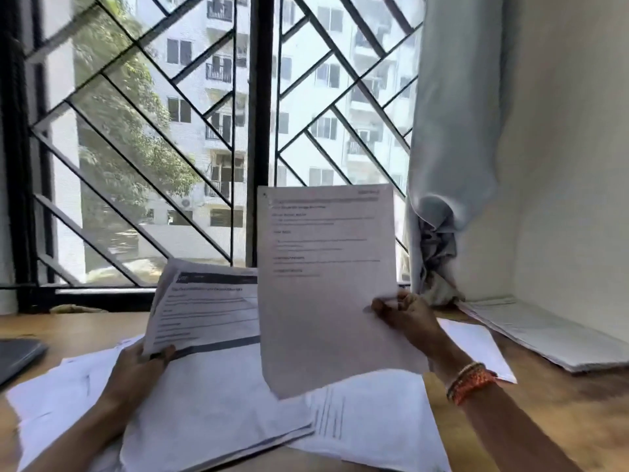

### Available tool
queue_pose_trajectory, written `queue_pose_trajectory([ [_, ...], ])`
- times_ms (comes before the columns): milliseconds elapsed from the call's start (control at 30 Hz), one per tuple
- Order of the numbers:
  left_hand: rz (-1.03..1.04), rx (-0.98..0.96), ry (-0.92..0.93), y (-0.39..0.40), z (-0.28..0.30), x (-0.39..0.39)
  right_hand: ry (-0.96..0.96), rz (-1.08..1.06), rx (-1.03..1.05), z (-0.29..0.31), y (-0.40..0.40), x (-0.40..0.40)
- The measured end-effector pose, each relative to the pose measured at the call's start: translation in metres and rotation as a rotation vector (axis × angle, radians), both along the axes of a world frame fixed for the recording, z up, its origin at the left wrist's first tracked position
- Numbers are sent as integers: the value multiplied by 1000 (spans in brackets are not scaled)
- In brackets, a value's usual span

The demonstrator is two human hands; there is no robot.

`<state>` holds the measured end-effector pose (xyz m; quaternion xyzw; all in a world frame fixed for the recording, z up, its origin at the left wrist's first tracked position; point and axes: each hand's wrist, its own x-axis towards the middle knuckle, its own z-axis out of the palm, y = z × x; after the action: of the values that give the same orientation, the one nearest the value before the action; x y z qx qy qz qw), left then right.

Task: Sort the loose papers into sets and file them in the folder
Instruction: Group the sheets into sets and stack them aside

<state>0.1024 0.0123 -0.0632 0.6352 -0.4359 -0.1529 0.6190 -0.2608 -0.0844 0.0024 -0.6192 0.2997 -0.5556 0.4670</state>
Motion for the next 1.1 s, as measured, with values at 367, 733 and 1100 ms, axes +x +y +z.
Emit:
queue_pose_trajectory([
  [367,43,-246,-20,11,15,-27,193,214,105,-46,16,40],
  [733,6,-230,14,-2,3,-12,277,42,106,-44,4,33],
  [1100,19,-131,14,-10,-7,-3,829,-1161,-919,-24,-25,-70],
])
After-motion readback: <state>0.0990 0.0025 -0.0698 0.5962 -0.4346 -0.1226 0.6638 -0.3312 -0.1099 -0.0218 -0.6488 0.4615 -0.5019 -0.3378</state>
